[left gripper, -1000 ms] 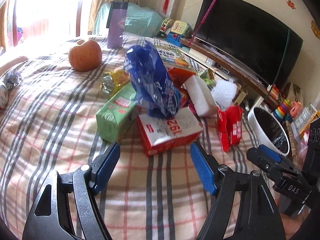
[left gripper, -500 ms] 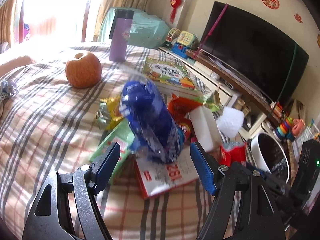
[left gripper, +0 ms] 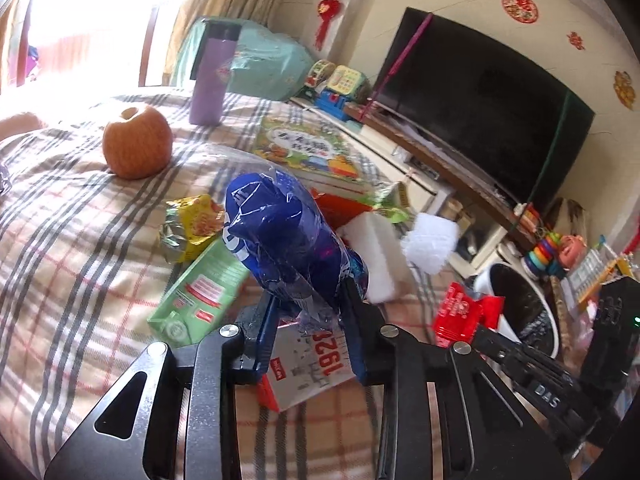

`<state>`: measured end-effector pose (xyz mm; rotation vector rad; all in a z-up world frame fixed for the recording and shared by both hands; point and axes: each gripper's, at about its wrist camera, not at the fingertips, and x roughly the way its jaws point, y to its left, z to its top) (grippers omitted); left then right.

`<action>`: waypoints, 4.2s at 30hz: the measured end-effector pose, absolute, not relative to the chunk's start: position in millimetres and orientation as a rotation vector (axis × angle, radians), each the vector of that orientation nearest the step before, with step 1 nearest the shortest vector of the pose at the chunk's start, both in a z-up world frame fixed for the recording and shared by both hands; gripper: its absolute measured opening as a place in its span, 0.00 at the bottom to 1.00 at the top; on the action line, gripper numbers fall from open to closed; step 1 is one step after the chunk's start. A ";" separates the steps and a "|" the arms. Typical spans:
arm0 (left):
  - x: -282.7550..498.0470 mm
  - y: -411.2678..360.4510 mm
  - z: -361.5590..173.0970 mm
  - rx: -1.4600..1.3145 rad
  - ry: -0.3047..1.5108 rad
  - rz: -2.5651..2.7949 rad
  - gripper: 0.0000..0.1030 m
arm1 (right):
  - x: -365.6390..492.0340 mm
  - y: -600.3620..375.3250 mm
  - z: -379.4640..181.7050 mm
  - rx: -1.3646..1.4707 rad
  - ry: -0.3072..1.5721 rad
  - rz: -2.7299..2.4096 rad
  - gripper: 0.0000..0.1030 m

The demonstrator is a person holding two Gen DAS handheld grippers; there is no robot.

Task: Collect trash
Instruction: 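Grasp the blue plastic bag with the left gripper while the right gripper grasps the red snack packet, then carry both items over the black bin and open both grippers, then move both tools back over the bed toward the drink cartons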

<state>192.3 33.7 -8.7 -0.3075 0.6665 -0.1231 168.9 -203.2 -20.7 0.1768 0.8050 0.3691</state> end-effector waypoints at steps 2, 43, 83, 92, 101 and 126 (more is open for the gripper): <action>184.8 27.2 -3.9 -0.302 0.659 -0.149 0.28 | 164.6 -208.3 -18.0 0.180 0.799 0.360 0.06; 181.0 -123.3 -1.9 -0.094 0.749 -0.444 0.28 | 127.6 -334.2 10.5 0.302 0.702 0.160 0.06; 229.8 -234.4 -2.9 0.025 0.783 -0.577 0.31 | 165.4 -409.6 -10.7 0.372 0.776 0.066 0.11; 227.0 -232.3 -6.6 0.043 0.781 -0.560 0.58 | 162.3 -416.4 -5.3 0.402 0.750 0.057 0.49; 211.1 -200.1 -11.9 -0.006 0.798 -0.512 0.61 | 155.2 -404.8 -1.0 0.406 0.734 0.066 0.61; 143.1 -76.3 -12.8 -0.154 0.771 -0.356 0.62 | 126.6 -304.5 -7.4 0.315 0.751 0.233 0.88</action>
